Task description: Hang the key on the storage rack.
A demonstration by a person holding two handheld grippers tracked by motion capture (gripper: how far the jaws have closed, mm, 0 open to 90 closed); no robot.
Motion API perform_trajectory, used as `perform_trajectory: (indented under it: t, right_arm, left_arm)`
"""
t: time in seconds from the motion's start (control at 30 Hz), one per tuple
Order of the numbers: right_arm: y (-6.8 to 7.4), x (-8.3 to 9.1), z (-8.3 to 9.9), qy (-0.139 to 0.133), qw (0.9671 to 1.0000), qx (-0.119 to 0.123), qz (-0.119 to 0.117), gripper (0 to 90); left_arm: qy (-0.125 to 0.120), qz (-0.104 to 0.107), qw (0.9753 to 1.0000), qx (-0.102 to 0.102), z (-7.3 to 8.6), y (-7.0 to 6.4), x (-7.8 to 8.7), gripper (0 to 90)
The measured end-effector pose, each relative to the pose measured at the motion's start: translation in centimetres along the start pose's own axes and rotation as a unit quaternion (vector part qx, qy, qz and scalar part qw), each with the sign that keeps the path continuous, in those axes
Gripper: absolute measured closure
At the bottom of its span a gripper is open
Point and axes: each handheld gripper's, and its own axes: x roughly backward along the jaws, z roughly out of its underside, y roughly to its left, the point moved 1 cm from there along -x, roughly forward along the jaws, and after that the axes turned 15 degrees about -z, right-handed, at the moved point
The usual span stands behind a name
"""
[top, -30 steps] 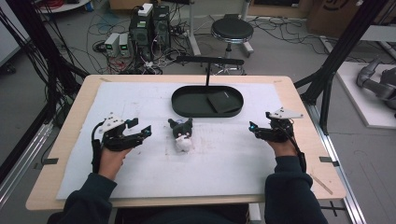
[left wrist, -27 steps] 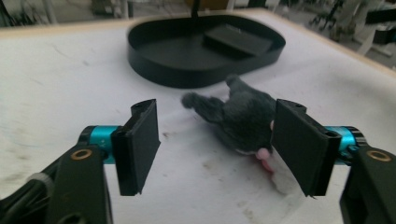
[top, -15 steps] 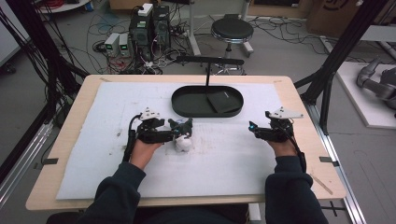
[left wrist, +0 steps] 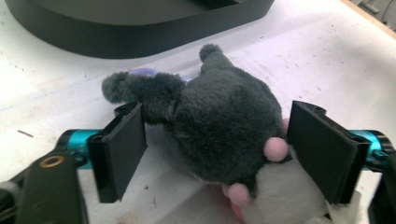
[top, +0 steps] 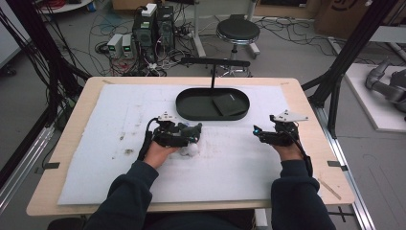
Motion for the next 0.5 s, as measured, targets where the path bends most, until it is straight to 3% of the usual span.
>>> perform_trajectory:
  t: [0.03,0.07,0.1,0.23,0.27,0.3,0.33,0.37,0.43,0.47,0.5]
  right_arm:
    - [0.0,0.1,0.0,-0.001,1.0,0.001,-0.001,21.8]
    - [0.0,0.1,0.0,-0.001,1.0,0.001,-0.001,21.8]
    - [-0.1,0.1,0.0,-0.004,1.0,-0.002,-0.001,21.8]
    - [-0.1,0.1,0.1,-0.003,1.0,-0.003,-0.002,21.8]
    - [-0.1,0.1,0.1,-0.002,1.0,-0.004,-0.002,21.8]
    - [-0.1,0.2,0.0,-0.004,1.0,-0.004,-0.003,21.8]
    - [-0.1,0.2,0.1,-0.004,1.0,-0.003,-0.002,21.8]
    - [-0.1,0.2,0.1,-0.005,1.0,-0.005,-0.002,21.8]
    - [-0.2,0.2,0.1,-0.004,1.0,-0.003,-0.001,21.8]
    - [-0.2,0.2,0.1,-0.003,1.0,-0.007,-0.002,21.9]
    - [-0.2,0.2,0.1,-0.003,1.0,-0.007,-0.002,21.9]
  left_arm:
    - [0.003,0.012,0.9999,0.006,0.0,0.3,0.1,34.5]
    - [0.002,0.036,0.9993,0.014,-0.1,0.6,0.3,34.5]
    - [0.005,0.045,0.9988,0.017,-0.1,1.1,0.4,44.1]
    - [0.007,0.064,0.9978,0.014,-0.3,1.7,0.7,52.3]
    - [0.007,0.064,0.9978,0.014,-0.3,1.7,0.7,58.9]
    - [-0.002,0.073,0.9973,0.0,-0.6,2.2,1.2,66.8]
    - [-0.002,0.073,0.9973,0.0,-0.6,2.2,1.2,87.6]
    - [-0.016,0.07,0.9974,-0.007,-0.7,2.5,1.6,88.8]
    - [-0.019,0.058,0.9981,-0.004,-1.0,3.3,2.1,87.6]
    - [-0.018,0.049,0.9986,0.001,-1.0,3.7,2.3,80.1]
    - [-0.015,0.044,0.9988,0.011,-1.0,3.9,2.4,80.1]
